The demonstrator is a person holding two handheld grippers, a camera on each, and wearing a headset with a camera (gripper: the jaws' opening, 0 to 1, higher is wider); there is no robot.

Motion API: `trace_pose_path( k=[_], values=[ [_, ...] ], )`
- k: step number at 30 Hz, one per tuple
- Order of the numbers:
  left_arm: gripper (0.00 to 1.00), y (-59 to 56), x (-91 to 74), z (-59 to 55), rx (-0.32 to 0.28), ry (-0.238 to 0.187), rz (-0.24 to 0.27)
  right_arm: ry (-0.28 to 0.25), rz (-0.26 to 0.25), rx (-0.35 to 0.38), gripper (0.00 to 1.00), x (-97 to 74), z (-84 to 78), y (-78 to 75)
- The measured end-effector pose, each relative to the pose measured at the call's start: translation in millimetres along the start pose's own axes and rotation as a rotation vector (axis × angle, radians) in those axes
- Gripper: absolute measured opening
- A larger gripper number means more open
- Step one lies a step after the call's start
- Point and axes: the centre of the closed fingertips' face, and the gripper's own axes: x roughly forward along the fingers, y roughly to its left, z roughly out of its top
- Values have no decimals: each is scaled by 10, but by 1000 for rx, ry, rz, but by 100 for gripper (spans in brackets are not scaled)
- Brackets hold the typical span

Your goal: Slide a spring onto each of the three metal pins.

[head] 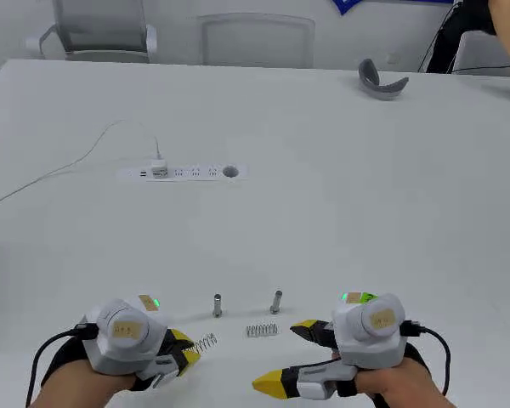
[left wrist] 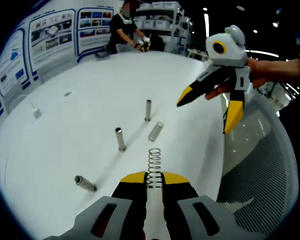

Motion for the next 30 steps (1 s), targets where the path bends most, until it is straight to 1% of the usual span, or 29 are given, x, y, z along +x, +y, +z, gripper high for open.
trace_pose_path(
  k=[4,6,9,12,16,20,23,26,30],
  values=[
    [11,1,-69,81,13,-22,6,-21,32,15,66,91,113,46],
    [11,-10,-97,107,24,-26,5,-27,48,23,63,128,153,74],
    [11,-21,-141,142,41,-31,4,-57,98,58,57,194,257,168],
    [11,-45,-176,182,56,-38,1,-68,125,86,50,250,318,222],
    [11,-71,-205,231,70,-48,0,-71,147,93,43,315,359,268],
    [11,-132,-209,268,106,-49,-5,-76,175,109,36,350,392,324],
    [11,-176,-206,286,112,-54,-17,-71,189,107,31,359,395,358],
    [11,-228,-191,302,121,-59,-31,-70,211,122,29,363,398,393],
    [11,-274,-170,317,128,-65,-47,-52,227,137,27,375,362,417]
  ],
)
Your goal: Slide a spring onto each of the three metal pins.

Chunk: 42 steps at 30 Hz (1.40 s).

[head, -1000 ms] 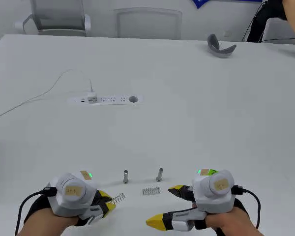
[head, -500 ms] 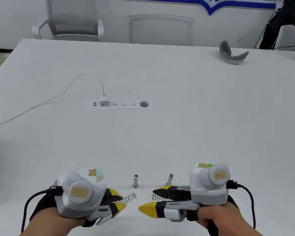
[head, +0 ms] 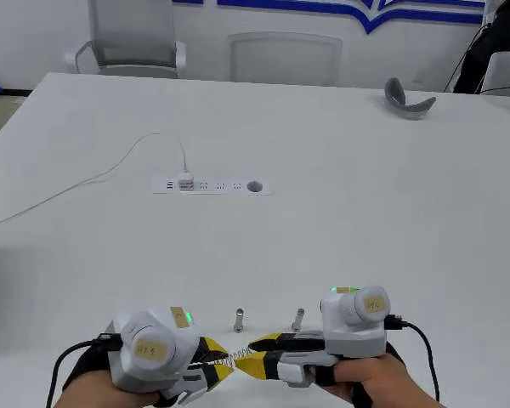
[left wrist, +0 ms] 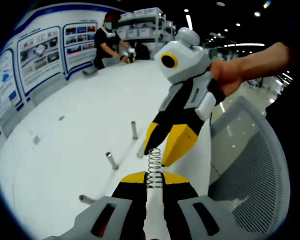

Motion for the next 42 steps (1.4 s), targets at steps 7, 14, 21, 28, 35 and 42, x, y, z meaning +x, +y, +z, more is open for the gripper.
trace_pose_path(
  k=[7,14,21,28,35,42],
  values=[
    [11,-43,18,38,15,-8,-19,4,20,34,22,-11,-23,29],
    [11,-66,20,36,19,-5,-31,-4,37,76,18,-42,-7,37],
    [11,-84,34,49,26,-7,-41,-11,47,88,15,-79,19,59],
    [10,-98,30,125,22,-35,-70,19,59,41,13,-147,97,121],
    [10,-87,-6,291,6,-91,-91,125,59,-138,12,-245,235,201],
    [10,-90,-50,430,-24,-153,-116,257,70,-303,13,-318,314,258]
  ],
)
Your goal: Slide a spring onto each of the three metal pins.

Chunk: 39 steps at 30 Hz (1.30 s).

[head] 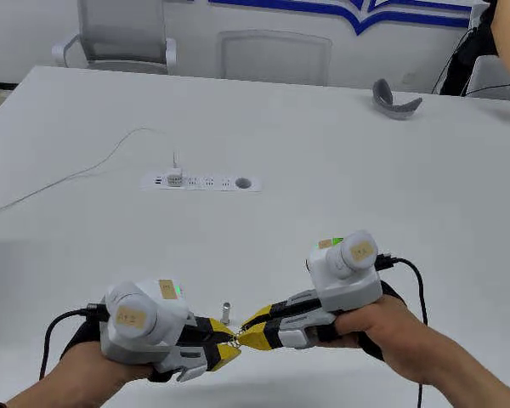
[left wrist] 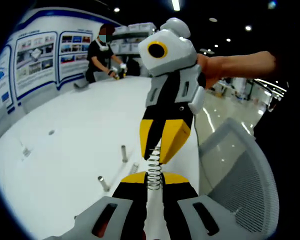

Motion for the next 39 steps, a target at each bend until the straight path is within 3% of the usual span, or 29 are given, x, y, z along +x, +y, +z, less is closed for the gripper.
trace_pose_path(
  k=[9,14,23,30,39],
  values=[
    [10,-65,-17,99,-7,-48,-25,162,25,-207,13,-12,-9,90],
    [10,-107,-34,120,-4,-62,-45,211,46,-274,13,28,-48,144],
    [10,-147,-63,101,4,-64,-68,265,84,-345,13,44,-59,198],
    [11,-183,-61,76,-5,-63,-77,268,104,-361,13,54,-90,246],
    [20,-131,-94,-17,-24,-48,-38,260,83,-338,12,80,-97,199]
  ],
)
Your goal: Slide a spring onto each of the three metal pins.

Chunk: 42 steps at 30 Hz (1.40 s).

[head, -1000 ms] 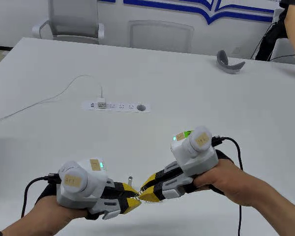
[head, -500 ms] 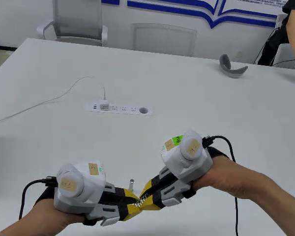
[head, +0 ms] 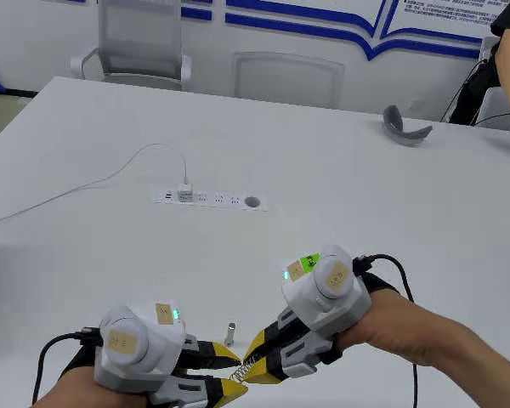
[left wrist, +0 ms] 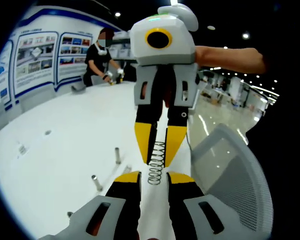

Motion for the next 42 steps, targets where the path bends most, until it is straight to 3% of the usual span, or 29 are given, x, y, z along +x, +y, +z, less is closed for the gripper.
trace_pose_path(
  k=[6,17,25,31,42],
  values=[
    [33,95,-66,-120,-25,16,53,6,-14,12,12,3,-40,-23],
    [38,186,-194,-263,-71,23,112,20,-26,23,12,41,-136,-34],
    [45,298,-302,-381,-114,28,171,49,-91,69,12,33,-291,-220],
    [52,347,-396,-521,-150,44,211,74,-105,77,13,45,-399,-332],
    [62,497,-613,-732,-227,51,304,101,-121,83,13,86,-428,-569]
  ],
)
